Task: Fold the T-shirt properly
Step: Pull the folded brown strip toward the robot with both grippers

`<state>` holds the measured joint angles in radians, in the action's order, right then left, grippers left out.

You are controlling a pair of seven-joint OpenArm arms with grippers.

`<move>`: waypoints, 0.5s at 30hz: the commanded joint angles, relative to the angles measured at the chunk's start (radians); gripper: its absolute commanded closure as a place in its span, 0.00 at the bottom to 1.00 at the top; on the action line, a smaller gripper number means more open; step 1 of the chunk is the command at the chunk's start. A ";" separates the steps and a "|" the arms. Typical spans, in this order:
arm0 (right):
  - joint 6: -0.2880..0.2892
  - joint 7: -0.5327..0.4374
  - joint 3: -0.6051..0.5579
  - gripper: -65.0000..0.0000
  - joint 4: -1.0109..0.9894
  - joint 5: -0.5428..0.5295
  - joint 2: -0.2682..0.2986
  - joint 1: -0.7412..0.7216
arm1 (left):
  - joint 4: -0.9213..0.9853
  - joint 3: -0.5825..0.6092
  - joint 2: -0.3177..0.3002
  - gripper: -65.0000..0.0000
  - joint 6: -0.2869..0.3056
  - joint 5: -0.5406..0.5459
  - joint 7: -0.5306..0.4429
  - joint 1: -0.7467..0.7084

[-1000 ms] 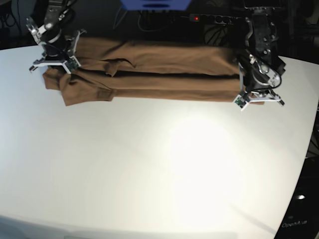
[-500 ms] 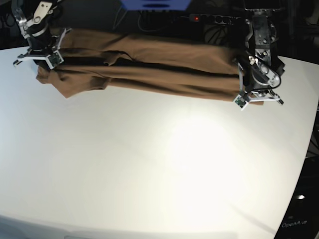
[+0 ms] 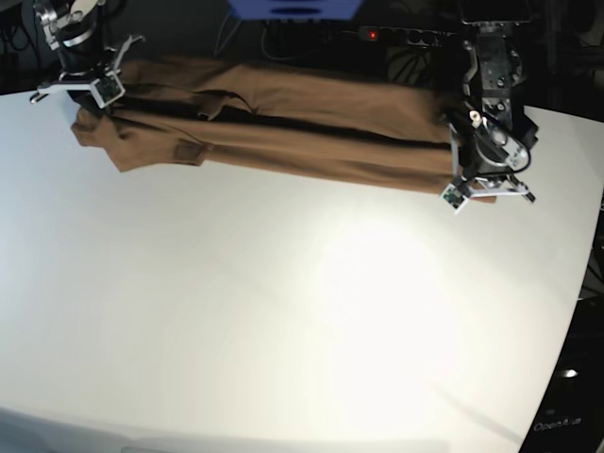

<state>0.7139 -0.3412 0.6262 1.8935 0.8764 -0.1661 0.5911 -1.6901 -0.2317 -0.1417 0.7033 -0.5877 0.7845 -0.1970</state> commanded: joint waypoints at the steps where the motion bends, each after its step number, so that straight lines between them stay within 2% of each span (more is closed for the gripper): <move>1: -0.016 -0.019 0.004 1.00 0.011 -0.003 0.009 0.002 | -0.005 -0.001 -0.008 0.96 -0.005 -0.008 0.005 0.008; 15: -0.016 -0.011 0.002 1.00 -0.163 0.020 0.009 -0.141 | 0.051 -0.005 -0.008 0.96 -0.005 -0.008 0.000 0.009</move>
<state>0.7074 -0.3386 0.6254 1.7134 0.9073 -0.1635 0.4488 -1.6428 -0.2337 -0.1444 0.6876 -0.5880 0.7654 -0.1833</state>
